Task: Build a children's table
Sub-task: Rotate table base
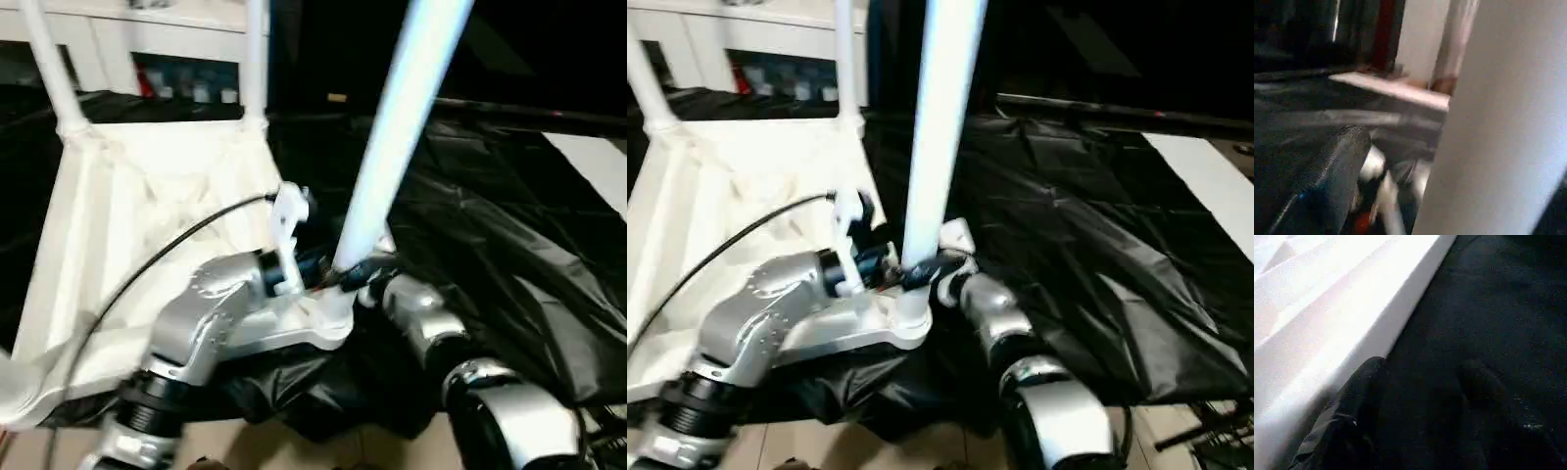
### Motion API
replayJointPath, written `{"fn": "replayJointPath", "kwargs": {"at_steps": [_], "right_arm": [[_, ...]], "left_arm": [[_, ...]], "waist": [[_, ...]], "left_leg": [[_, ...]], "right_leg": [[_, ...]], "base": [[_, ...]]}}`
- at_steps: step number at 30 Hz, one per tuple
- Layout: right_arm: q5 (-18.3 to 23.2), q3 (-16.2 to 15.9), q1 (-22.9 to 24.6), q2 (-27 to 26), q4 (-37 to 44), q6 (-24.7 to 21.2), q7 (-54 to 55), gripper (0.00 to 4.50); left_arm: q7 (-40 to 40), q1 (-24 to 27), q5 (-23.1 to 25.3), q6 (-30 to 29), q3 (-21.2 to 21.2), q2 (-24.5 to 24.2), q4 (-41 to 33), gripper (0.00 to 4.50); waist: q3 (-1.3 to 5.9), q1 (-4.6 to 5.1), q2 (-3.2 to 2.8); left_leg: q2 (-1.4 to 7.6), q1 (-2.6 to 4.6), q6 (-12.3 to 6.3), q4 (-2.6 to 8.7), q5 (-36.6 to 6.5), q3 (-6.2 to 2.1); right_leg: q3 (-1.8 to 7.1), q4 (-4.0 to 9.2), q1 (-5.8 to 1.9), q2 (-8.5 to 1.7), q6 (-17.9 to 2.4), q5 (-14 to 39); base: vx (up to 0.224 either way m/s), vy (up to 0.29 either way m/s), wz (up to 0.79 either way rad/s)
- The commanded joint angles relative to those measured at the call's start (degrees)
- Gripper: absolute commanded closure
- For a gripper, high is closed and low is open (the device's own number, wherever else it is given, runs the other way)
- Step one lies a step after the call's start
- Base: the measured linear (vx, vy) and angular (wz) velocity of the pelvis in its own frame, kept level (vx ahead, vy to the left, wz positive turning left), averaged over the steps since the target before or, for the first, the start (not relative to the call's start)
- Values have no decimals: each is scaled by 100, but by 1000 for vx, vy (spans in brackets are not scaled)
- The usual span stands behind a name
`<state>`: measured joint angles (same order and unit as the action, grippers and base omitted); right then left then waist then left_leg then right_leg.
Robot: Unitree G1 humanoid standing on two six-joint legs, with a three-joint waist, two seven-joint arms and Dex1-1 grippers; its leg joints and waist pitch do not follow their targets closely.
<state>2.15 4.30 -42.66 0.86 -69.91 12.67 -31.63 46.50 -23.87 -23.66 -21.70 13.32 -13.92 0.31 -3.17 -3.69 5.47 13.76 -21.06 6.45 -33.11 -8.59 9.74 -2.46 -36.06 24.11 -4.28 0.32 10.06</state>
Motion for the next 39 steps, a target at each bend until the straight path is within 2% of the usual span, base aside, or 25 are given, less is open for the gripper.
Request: {"fn": "replayJointPath", "kwargs": {"at_steps": [1, 2, 3, 4, 5, 7, 8, 12, 15, 19, 22, 23, 25, 26, 27, 28, 30, 31, 32, 39], "right_arm": [[81, 146, 2, 165, 134, 57, 21, 177], [81, 146, 2, 165, 134, 57, 21, 177], [93, 161, 46, 251, 184, 83, -7, 177], [84, 152, 119, 361, 256, 110, -64, 177], [64, 133, 186, 449, 314, 128, -108, 177], [40, 80, 339, 626, 465, 137, -260, 177], [33, 54, 415, 700, 550, 126, -363, 177], [-14, -39, 578, 837, 739, 118, -635, 177], [-97, -299, 846, 1053, 1159, 66, -1238, 177], [-84, -517, 1064, 1236, 1702, -170, -1755, 177], [-135, -642, 1108, 1363, 1890, -299, -1923, 177], [-148, -713, 1129, 1462, 2040, -480, -2110, 177], [-155, -750, 1153, 1513, 2144, -546, -2222, 177], [-113, -780, 1193, 1552, 2284, -621, -2380, 177], [-65, -813, 1249, 1590, 2467, -719, -2497, 177], [-60, -817, 1256, 1594, 2487, -730, -2510, 177], [32, -862, 1334, 1653, 2754, -895, -2706, 177], [132, -943, 1429, 1768, 3114, -1084, -2996, 177], [156, -984, 1459, 1835, 3250, -1145, -3129, 177], [182, -1022, 1475, 2109, 3577, -1322, -3350, 177]], "left_arm": [[128, -59, 258, 100, 22, -220, 183, 9], [128, -59, 258, 100, 22, -220, 183, 9], [236, -6, 371, 194, 18, -414, 270, 9], [261, 43, 524, 280, -7, -632, 390, 9], [228, 74, 641, 307, -33, -788, 486, 9], [200, 117, 869, 316, -54, -1080, 655, 9], [247, 143, 874, 279, -77, -1172, 678, 9], [284, 191, 930, 225, -56, -1325, 684, 9], [311, 248, 1171, 293, 123, -1506, 761, 9], [550, 349, 1135, 215, 256, -1593, 714, 9], [650, 373, 1089, 91, 306, -1597, 666, 43], [756, 383, 1077, -34, 340, -1624, 614, 43], [792, 384, 1092, -74, 349, -1635, 598, 57], [793, 378, 1106, -111, 348, -1643, 592, 80], [792, 359, 1152, -89, 358, -1662, 637, 80], [791, 357, 1158, -87, 359, -1665, 642, 84], [861, 337, 1184, -94, 387, -1713, 684, 88], [1013, 317, 1235, -59, 464, -1809, 707, 118], [1127, 314, 1242, -27, 511, -1862, 681, 118], [1274, 271, 1301, 90, 522, -1936, 482, 171]], "waist": [[345, -39, -140], [349, -36, -140], [349, -39, -178], [348, -37, -175], [342, -35, -151], [346, -29, -157], [344, -29, -138], [350, -42, -141], [351, -58, -141], [350, -134, -145], [345, -163, -137], [344, -160, -159], [339, -163, -142], [344, -163, -161], [345, -164, -156], [345, -164, -186], [345, -165, -171], [352, -165, -201], [355, -162, -198], [360, -166, -206]], "left_leg": [[-75, 90, 176, 390, -2289, 70], [-80, 82, 180, 388, -2282, 69], [-81, 72, 203, 399, -2278, 58], [-80, 85, 208, 395, -2316, 65], [-88, 61, 201, 403, -2324, 55], [-87, 71, 206, 396, -2292, 61], [-97, 60, 196, 388, -2289, 63], [-84, 72, 172, 385, -2246, 67], [-73, 66, 143, 393, -2216, 64], [-71, 66, 79, 396, -2062, 77], [-74, 72, 105, 401, -2089, 79], [-75, 73, 127, 404, -2147, 76], [-77, 70, 115, 404, -2178, 71], [-77, 71, 127, 404, -2167, 68], [-76, 72, 123, 402, -2168, 69], [-76, 77, 123, 406, -2179, 66], [-78, 74, 107, 408, -2193, 64], [-81, 81, 106, 410, -2181, 59], [-78, 72, 79, 410, -2139, 57], [-79, 80, 94, 398, -2062, 67]], "right_leg": [[135, 501, -202, -199, -884, 1948], [137, 490, -209, -201, -890, 1939], [133, 486, -223, -202, -899, 1930], [133, 497, -206, -198, -899, 1939], [128, 498, -232, -195, -849, 2036], [133, 498, -221, -195, -844, 2032], [131, 499, -229, -194, -821, 2098], [137, 506, -212, -199, -896, 2074], [136, 486, -219, -201, -980, 1922], [151, 476, -236, -196, -1014, 1717], [146, 475, -236, -193, -1050, 1706], [146, 483, -240, -194, -1031, 1770], [147, 493, -246, -202, -997, 1867], [149, 493, -246, -205, -993, 1876], [149, 499, -245, -203, -993, 1855], [147, 500, -247, -193, -993, 1777], [143, 495, -249, -194, -991, 1790], [141, 503, -262, -185, -987, 1745], [143, 489, -270, -185, -1009, 1645], [140, 484, -270, -189, -1061, 1605]], "base": [[0, 0, 0], [0, 0, 0], [0, 0, 0], [0, 0, 0], [0, 0, 0], [0, 0, 0], [0, 0, 0], [0, 0, 0], [0, 0, 0], [0, 0, 0], [0, 0, 0], [0, 0, 0], [0, 0, 0], [0, 0, 0], [0, 0, 0], [0, 0, 0], [0, 0, 0], [0, 0, 0], [0, 0, 0], [0, 0, 0]]}}
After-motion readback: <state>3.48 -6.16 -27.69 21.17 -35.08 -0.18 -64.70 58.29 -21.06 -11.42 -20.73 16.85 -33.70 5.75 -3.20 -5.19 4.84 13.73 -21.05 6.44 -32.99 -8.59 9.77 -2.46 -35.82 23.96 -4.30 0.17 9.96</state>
